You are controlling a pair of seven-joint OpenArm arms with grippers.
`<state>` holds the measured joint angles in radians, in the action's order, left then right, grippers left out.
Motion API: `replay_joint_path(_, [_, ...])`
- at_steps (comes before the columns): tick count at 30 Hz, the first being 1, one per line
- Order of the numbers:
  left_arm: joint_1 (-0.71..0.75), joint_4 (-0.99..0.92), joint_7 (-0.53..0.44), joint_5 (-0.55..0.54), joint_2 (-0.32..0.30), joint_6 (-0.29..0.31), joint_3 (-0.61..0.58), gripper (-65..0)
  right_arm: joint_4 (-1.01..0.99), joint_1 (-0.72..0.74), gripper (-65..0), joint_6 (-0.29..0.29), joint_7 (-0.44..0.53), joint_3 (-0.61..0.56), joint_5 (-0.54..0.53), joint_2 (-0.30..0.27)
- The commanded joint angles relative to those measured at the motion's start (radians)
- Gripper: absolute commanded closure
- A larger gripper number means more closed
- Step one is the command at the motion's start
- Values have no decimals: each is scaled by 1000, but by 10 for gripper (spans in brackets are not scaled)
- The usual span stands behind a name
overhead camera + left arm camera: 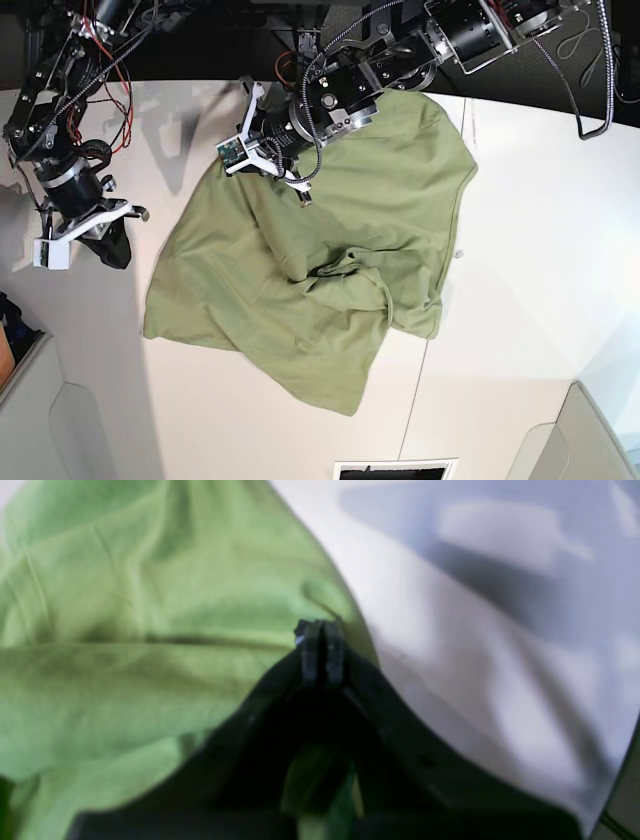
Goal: Layout the t-shirt on the table in an organized manner, then fold the t-shirt properly
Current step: 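Grasp shirt corners with both grippers and stretch the shirt wide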
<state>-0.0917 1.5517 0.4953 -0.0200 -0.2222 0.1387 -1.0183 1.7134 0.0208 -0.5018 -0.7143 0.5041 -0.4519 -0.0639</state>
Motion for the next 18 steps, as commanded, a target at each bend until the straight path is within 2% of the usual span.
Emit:
replay_joint_path(1, [-8,34,16,1,-12,-14,13,0,-16,45,0,-3,34,-14,10,-8])
replay_joint_path(5, [-8,133,18,0,-76,-53,39,0,-161,159,0,-2,81,-85,127,-8])
replay_joint_path(12, [-7,267,18,-30,-172,-58,82,0,-431,338,0,1,152,-171,286,-8])
replay_joint_path(16, [-2,302,18,-32,-214,-150,149,0,-563,389,0,1,169,-202,333,-11])
replay_joint_path(18, [1,306,17,-32,-223,-161,204,0,-618,403,0,1,169,-225,342,-17])
